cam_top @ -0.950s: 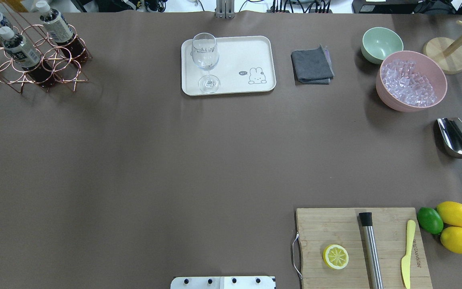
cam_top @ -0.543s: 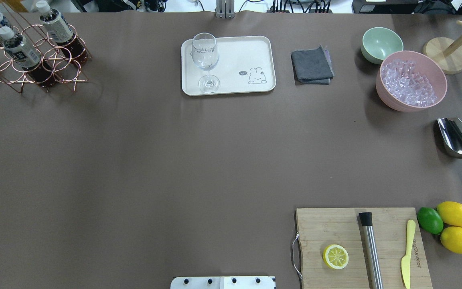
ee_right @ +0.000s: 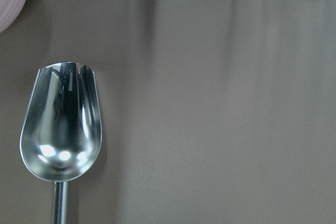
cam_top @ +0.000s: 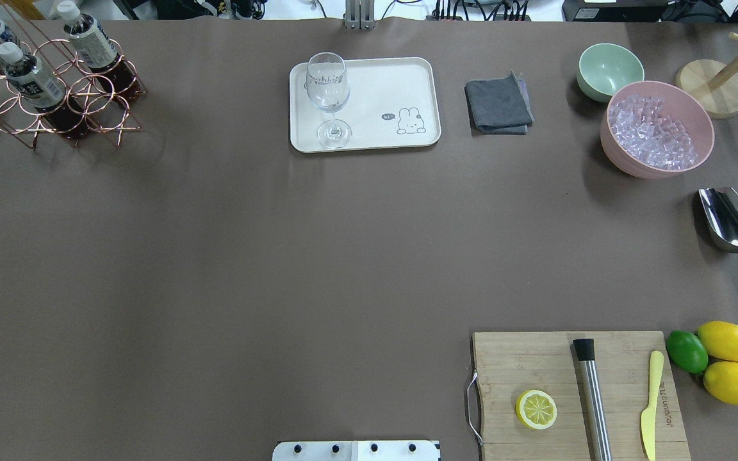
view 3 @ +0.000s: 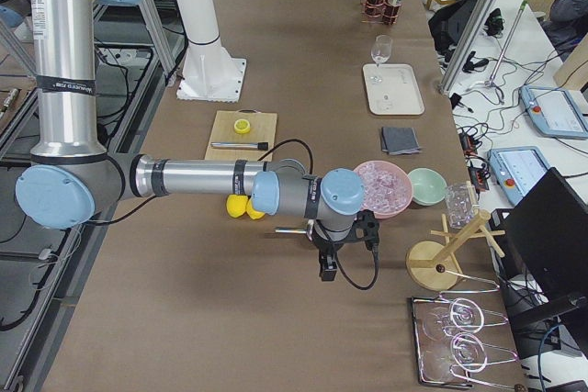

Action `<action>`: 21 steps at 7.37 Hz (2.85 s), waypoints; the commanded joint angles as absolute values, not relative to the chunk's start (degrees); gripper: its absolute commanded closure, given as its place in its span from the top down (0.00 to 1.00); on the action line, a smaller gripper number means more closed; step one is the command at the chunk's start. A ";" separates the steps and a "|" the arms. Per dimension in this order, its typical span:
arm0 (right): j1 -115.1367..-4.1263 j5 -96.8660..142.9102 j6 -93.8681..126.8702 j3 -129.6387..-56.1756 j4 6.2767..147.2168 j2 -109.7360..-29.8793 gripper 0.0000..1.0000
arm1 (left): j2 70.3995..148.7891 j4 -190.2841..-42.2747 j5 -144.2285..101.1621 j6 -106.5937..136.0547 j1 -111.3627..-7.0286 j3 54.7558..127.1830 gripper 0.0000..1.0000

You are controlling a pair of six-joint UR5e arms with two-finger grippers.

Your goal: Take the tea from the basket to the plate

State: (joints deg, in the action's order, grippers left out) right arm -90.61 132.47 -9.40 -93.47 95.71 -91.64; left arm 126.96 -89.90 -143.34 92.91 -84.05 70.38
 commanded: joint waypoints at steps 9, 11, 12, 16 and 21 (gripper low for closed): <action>-90.62 132.45 -9.49 -93.34 95.71 -91.67 1.00 | 128.59 -75.09 -146.60 85.43 -89.38 78.01 0.00; -90.62 132.45 -9.49 -93.34 95.71 -91.93 1.00 | 122.65 -71.03 -146.78 86.82 -89.30 91.51 0.00; -90.62 132.36 -9.41 -93.43 95.71 -92.28 1.00 | 121.39 -68.06 -146.86 92.32 -88.95 97.50 0.00; -90.62 132.63 -9.40 -94.30 95.71 -93.77 1.00 | 116.56 -65.74 -149.58 94.13 -87.28 114.75 0.00; -90.62 132.54 -9.40 -95.01 95.80 -93.87 1.00 | 116.11 -73.88 -149.06 100.32 -76.58 120.23 0.00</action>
